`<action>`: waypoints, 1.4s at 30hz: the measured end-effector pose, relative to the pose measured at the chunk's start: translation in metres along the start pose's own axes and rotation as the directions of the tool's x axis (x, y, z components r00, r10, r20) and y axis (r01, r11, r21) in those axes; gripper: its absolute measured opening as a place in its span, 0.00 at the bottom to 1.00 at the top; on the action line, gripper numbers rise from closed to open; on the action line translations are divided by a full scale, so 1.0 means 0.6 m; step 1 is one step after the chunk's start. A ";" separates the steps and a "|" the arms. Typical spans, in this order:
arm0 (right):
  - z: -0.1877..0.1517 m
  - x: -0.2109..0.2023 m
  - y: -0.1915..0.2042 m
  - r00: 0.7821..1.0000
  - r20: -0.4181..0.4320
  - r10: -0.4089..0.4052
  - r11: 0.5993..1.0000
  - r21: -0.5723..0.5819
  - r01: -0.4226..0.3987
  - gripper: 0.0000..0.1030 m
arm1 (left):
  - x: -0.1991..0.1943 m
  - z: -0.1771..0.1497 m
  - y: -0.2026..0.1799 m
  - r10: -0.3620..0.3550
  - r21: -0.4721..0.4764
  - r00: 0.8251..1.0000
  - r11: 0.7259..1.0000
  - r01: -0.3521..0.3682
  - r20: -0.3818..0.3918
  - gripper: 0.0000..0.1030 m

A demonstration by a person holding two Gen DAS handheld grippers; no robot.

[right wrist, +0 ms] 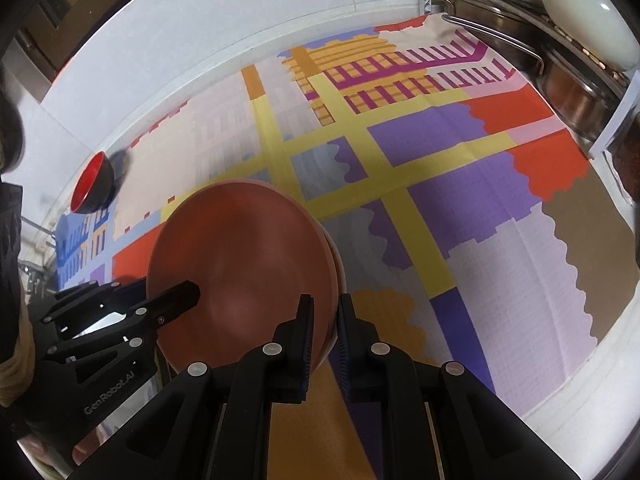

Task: Organize plates and bowls
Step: 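Lower the pink bowl into the white bowl and open both grippers, then move both grippers to the small red bowl rim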

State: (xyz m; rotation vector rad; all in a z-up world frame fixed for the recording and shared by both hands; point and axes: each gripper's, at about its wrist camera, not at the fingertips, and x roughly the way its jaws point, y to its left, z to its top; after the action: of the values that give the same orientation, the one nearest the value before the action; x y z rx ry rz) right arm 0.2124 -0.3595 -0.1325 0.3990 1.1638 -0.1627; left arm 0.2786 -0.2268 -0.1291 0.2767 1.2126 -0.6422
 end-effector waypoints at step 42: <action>0.042 -0.061 0.196 0.982 0.175 0.076 0.981 -0.192 -0.041 0.44 | -0.183 -0.037 0.183 0.239 -0.149 0.938 0.967 -0.206 0.250 0.70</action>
State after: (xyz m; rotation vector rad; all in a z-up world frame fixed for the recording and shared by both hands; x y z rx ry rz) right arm 0.2582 -0.2640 -0.0644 0.2459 0.9768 -0.0359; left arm 0.3045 -0.0941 -0.0496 0.2141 0.9405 -0.3917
